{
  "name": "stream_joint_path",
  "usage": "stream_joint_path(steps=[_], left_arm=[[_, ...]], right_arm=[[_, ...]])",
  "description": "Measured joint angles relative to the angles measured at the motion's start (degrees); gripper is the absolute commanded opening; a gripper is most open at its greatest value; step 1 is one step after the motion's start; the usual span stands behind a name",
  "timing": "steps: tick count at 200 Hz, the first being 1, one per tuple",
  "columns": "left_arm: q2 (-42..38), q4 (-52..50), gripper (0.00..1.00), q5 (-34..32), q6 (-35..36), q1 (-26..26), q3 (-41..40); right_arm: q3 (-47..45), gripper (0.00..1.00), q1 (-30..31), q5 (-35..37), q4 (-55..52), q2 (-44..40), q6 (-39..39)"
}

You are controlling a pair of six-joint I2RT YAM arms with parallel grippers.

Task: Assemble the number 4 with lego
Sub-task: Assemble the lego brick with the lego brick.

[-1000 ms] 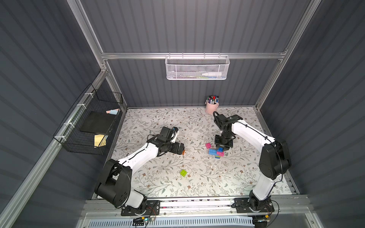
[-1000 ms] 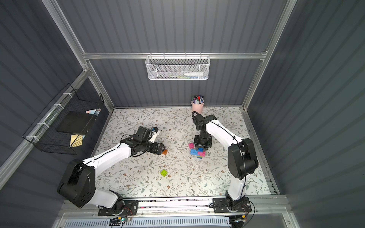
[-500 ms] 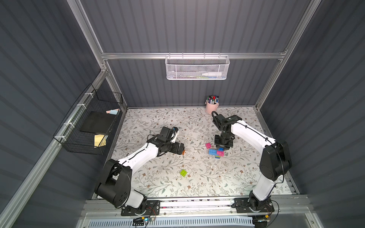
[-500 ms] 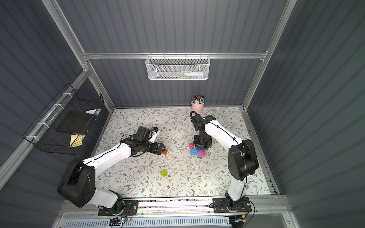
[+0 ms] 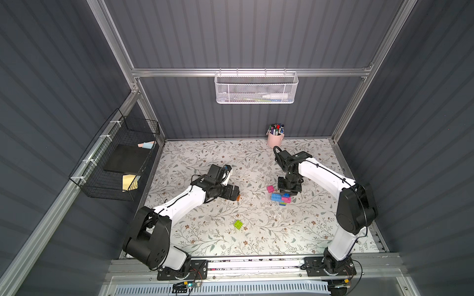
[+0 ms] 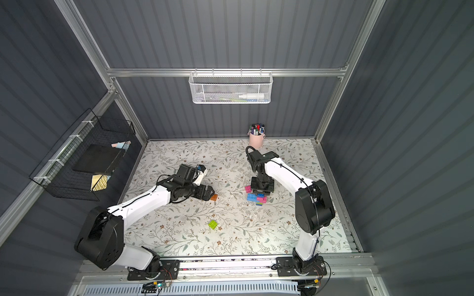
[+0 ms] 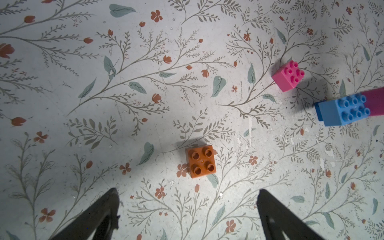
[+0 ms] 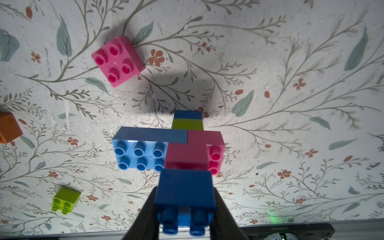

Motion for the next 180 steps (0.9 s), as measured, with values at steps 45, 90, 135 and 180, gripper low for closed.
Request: stream_joint_path(steps=[45, 90, 135, 180], left_arm=[[0.0, 0.0, 0.99, 0.0, 0.0, 0.0, 0.0], [0.0, 0.0, 0.99, 0.0, 0.4, 0.0, 0.0], [0.0, 0.0, 0.99, 0.0, 0.4, 0.0, 0.0], [0.0, 0.0, 0.99, 0.0, 0.4, 0.0, 0.0]], right_arm=[[-0.4, 0.22, 0.0, -0.9, 0.1, -0.1, 0.0], [-1.0, 0.23, -0.1, -2.0, 0.0, -0.1, 0.0], [-1.2, 0.23, -0.3, -1.9, 0.2, 0.0, -0.9], [-1.3, 0.23, -0.5, -1.9, 0.4, -0.2, -1.5]])
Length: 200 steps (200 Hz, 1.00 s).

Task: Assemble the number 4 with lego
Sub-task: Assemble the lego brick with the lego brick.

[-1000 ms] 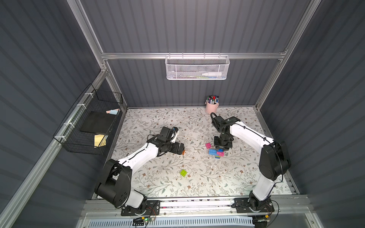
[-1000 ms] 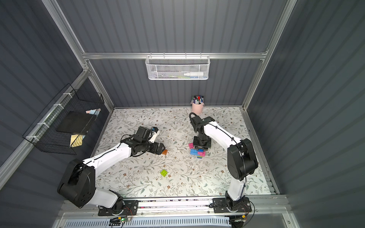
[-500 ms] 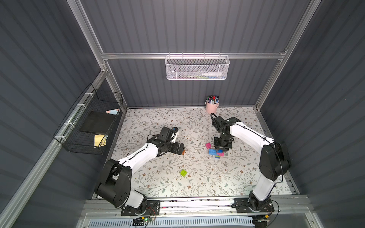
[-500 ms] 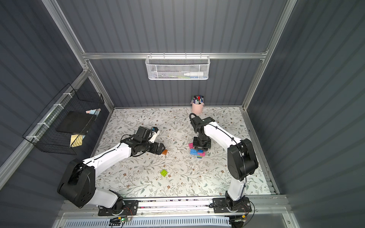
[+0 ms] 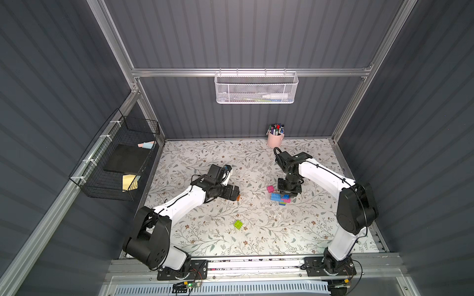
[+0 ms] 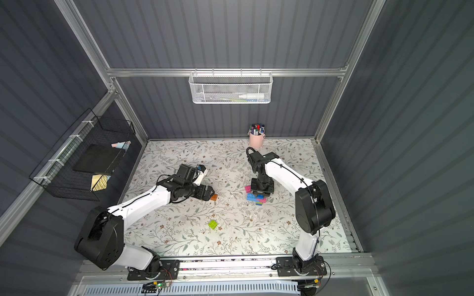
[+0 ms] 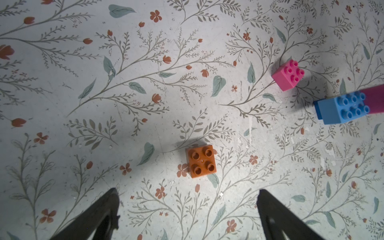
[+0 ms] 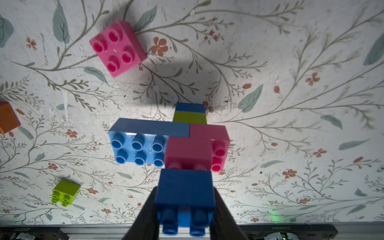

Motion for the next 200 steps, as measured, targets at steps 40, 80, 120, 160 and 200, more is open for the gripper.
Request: stream_joint_path(steps=[40, 80, 120, 160, 200], left_arm=[[0.0, 0.0, 1.00, 0.0, 0.0, 0.0, 0.0], [0.0, 0.0, 0.99, 0.0, 0.0, 0.0, 0.0], [0.0, 0.0, 0.99, 0.0, 0.0, 0.0, 0.0], [0.0, 0.1, 0.99, 0.0, 0.0, 0.0, 0.0], [0.3, 0.2, 0.99, 0.0, 0.2, 0.0, 0.0]], right_arm=[[0.1, 0.25, -0.5, -0.7, -0.1, -0.1, -0.5], [0.2, 0.25, -0.6, -0.7, -0.3, -0.2, -0.5], [0.5, 0.25, -0.6, -0.5, -0.3, 0.0, -0.8], [0.7, 0.24, -0.7, -0.4, -0.6, 0.5, -1.5], [1.6, 0.24, -0.7, -0.1, -1.5, 1.4, -2.4]])
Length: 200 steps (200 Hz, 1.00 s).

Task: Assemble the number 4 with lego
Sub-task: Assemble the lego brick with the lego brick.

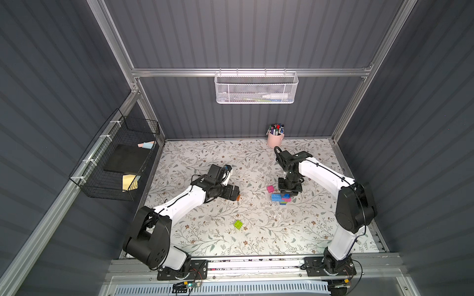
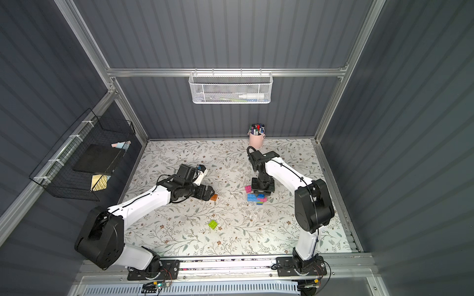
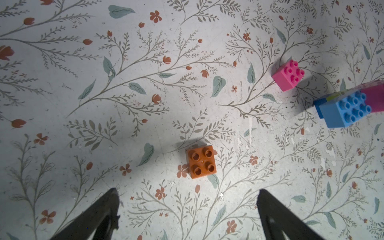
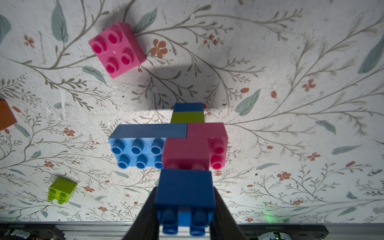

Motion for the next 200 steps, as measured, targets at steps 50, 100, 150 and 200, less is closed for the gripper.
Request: stream_joint_path(steps=[50, 100, 150, 200], left_arm=[[0.5, 0.0, 1.00, 0.0, 0.3, 0.0, 0.0], [1.6, 0.0, 0.99, 0.2, 0.3, 0.0, 0.0], [1.6, 0.0, 0.99, 0.2, 0.5, 0.0, 0.0], [2.1, 0.0, 0.99, 0.2, 0.8, 0.0, 0.0]], right_arm=[[1.6, 0.24, 0.3, 0.8, -1.5, 1.2, -2.1], [1.5, 0.25, 0.3, 0.9, -1.4, 1.3, -4.0], [1.2, 0.24, 0.3, 0.9, -0.9, 1.3, -5.3], [-0.5, 0.25, 0.1, 0.7, 0.5, 0.7, -5.9]])
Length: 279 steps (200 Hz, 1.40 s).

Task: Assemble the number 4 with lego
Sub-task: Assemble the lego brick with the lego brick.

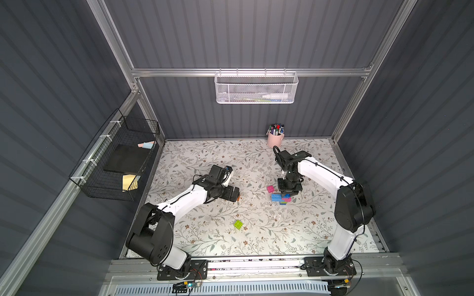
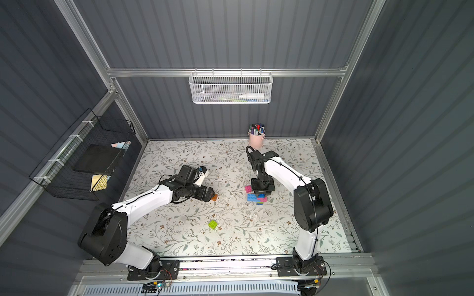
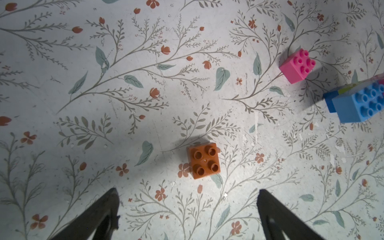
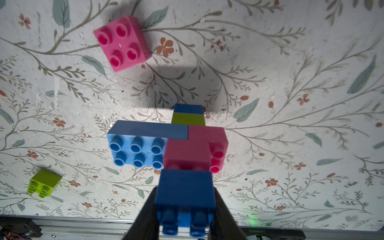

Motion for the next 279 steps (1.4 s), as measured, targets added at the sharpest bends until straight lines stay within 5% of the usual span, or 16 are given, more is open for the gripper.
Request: stream_joint_path(steps=[55, 187, 279], left_arm=[[0.2, 0.0, 1.00, 0.0, 0.1, 0.0, 0.0], [1.1, -0.1, 0.99, 0.0, 0.1, 0.0, 0.0], [2.1, -0.2, 0.99, 0.0, 0.5, 0.0, 0.0]], right_arm=[[-1.6, 0.24, -2.2, -4.2, 1.5, -0.7, 0.1], [2.8, 0.25, 1.5, 3.6, -2.4, 2.2, -3.4], [1.2, 0.24, -2.4, -2.6, -0.4, 2.4, 0.3]])
